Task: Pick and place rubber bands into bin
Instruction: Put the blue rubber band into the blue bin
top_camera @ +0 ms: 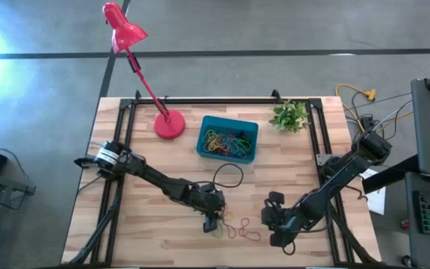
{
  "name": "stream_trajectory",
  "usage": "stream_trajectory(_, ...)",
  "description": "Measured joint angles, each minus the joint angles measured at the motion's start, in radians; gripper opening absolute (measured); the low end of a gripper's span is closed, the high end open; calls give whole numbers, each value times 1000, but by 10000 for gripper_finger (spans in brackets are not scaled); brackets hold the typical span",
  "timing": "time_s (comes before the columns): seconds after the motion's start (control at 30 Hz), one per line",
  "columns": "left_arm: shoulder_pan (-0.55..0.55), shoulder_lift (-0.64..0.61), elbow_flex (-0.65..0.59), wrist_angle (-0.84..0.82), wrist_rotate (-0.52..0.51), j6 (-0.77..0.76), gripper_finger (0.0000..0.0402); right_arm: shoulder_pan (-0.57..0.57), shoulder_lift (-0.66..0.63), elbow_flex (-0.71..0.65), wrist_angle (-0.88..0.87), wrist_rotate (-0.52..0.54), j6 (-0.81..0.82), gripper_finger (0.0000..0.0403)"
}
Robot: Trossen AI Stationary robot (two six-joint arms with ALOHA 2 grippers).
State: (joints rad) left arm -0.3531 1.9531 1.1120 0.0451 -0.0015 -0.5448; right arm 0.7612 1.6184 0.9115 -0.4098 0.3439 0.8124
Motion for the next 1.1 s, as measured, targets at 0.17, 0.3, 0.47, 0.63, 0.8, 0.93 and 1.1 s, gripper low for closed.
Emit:
stream_trajectory(0.17,0,8,0,11,11,-1,132,0,0,-4,0,0,0,61)
stream_trajectory(0.3,0,6,0,10,13,0,99,0,0,-5,0,0,0,61)
stream_trajectory(0.47,0,0,1,31,12,4,15,0,0,-11,-1,0,0,61)
stream_trajectory(0.63,0,-4,2,59,9,5,8,0,0,-18,-1,0,0,61)
stream_trajectory(0.8,0,-7,4,60,9,3,2,0,0,-22,-1,0,0,61)
stream_trajectory(0.93,3,-26,20,70,0,9,1,0,0,-26,0,0,0,61)
stream_trajectory(1.1,17,-88,34,91,-36,67,0,0,0,-31,0,-1,0,61)
